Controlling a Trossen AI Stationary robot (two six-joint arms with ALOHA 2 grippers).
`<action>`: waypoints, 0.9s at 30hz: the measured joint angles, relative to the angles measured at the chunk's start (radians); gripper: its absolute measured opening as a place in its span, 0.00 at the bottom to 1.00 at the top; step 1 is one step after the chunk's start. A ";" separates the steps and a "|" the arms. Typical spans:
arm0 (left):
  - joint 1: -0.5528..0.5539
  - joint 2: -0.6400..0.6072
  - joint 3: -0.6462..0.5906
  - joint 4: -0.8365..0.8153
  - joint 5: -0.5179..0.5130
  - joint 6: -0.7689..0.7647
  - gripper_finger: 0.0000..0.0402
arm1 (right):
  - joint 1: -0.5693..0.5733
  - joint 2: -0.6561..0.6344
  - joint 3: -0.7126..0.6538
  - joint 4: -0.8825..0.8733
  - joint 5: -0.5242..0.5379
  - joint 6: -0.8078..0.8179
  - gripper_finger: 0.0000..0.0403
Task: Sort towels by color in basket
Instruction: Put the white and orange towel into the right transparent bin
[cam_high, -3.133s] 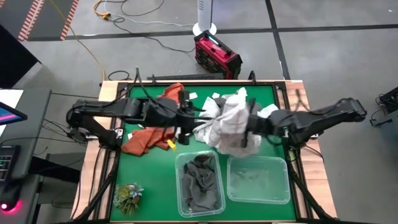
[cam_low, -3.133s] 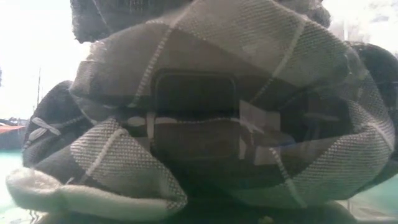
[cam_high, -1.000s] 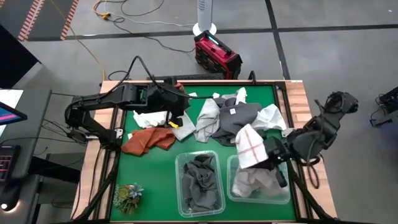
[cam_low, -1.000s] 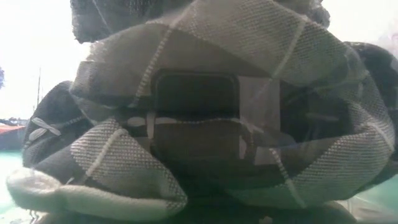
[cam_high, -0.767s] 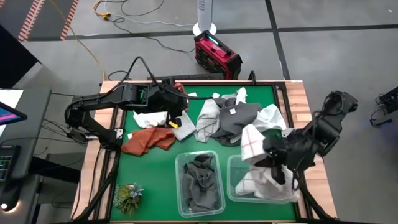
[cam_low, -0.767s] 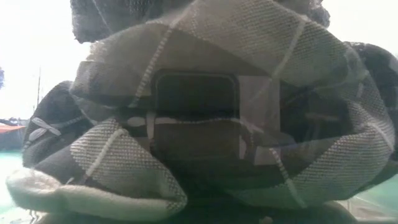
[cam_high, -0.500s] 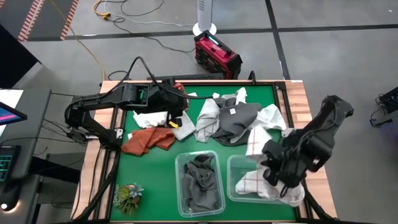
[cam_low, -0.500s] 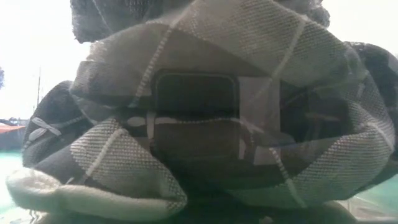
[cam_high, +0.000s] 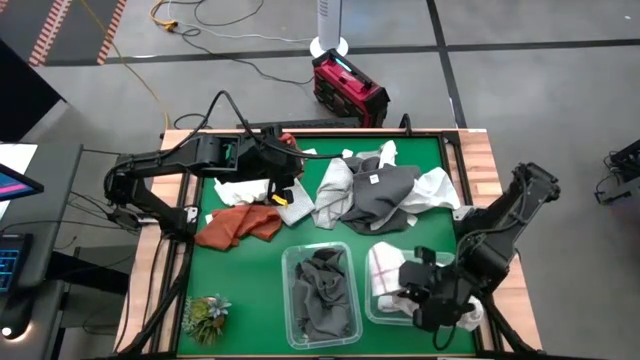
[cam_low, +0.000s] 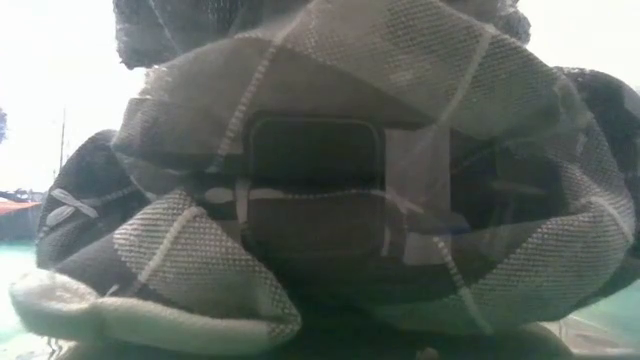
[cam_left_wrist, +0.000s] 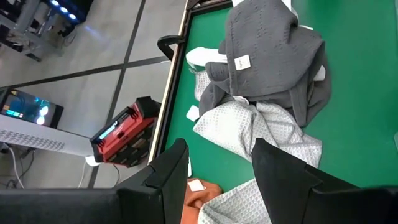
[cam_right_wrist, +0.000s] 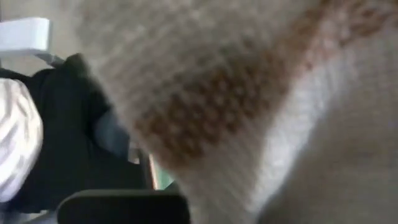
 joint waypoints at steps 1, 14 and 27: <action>0.000 0.000 0.000 0.000 0.000 -0.001 0.41 | -0.005 0.008 0.000 0.000 0.027 -0.020 0.08; 0.000 0.000 0.000 -0.002 0.000 -0.008 0.41 | 0.084 0.025 0.000 0.096 0.784 -0.198 0.08; 0.000 0.000 0.000 0.004 0.000 -0.015 0.41 | 0.038 0.027 -0.040 0.344 0.896 -0.371 0.08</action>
